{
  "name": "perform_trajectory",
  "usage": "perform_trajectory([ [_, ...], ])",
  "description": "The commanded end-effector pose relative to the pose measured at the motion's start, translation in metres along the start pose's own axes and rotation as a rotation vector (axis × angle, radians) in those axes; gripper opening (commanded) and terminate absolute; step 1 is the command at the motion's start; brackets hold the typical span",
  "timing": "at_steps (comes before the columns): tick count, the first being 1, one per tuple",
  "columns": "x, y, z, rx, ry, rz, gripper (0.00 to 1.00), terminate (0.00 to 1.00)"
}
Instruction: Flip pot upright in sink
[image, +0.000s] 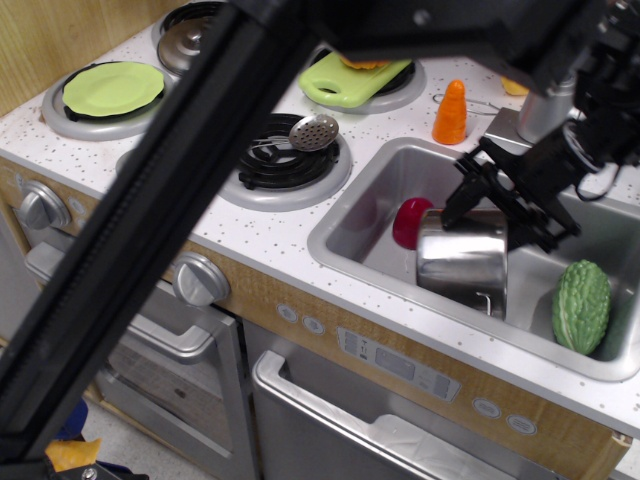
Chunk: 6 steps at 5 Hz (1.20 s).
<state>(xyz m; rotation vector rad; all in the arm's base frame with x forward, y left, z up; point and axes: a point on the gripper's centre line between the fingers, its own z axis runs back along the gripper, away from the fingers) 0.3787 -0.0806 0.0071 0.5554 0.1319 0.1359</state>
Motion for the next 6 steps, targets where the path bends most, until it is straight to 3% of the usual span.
perform_trajectory([
  [1, 0.002, 0.018, 0.029, -0.116, -0.084, 0.048, 0.00, 0.00],
  [2, 0.005, 0.020, 0.033, -0.202, -0.126, 0.063, 0.00, 0.00],
  [3, 0.007, 0.021, 0.035, -0.240, -0.138, 0.066, 0.00, 0.00],
  [4, 0.007, 0.023, 0.027, -0.282, -0.203, 0.062, 0.00, 0.00],
  [5, 0.012, 0.024, 0.020, -0.293, -0.283, 0.081, 1.00, 0.00],
  [6, 0.012, 0.024, 0.020, -0.293, -0.283, 0.081, 1.00, 0.00],
])
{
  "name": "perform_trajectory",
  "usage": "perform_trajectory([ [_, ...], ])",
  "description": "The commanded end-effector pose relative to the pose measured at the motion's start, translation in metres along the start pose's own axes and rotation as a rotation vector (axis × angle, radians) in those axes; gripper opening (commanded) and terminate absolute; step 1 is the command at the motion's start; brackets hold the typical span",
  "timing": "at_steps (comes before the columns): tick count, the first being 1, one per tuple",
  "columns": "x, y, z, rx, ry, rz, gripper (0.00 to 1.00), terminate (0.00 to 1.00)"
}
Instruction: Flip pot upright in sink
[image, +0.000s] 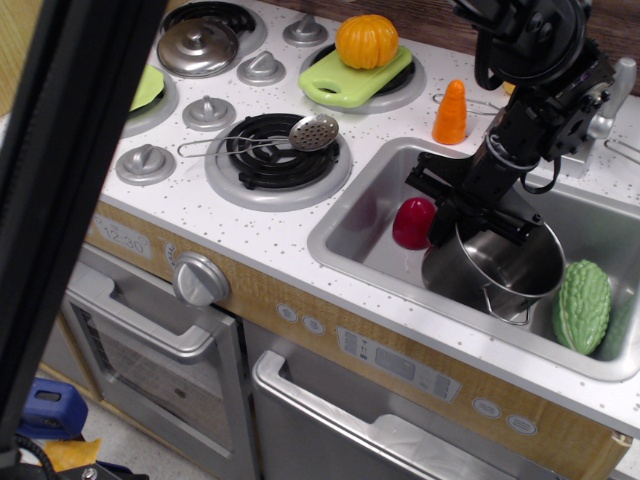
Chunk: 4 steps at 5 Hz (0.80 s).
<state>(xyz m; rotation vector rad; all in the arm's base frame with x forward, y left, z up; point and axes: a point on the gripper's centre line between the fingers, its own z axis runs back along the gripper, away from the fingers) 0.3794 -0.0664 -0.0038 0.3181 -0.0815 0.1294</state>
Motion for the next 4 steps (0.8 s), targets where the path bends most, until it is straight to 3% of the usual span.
perform_trajectory([
  [1, 0.0161, 0.0083, 0.0378, -0.040, -0.095, 0.039, 1.00, 0.00],
  [3, 0.0161, 0.0083, 0.0378, -0.040, -0.095, 0.039, 1.00, 0.00],
  [4, 0.0161, 0.0083, 0.0378, -0.040, -0.095, 0.039, 1.00, 1.00],
])
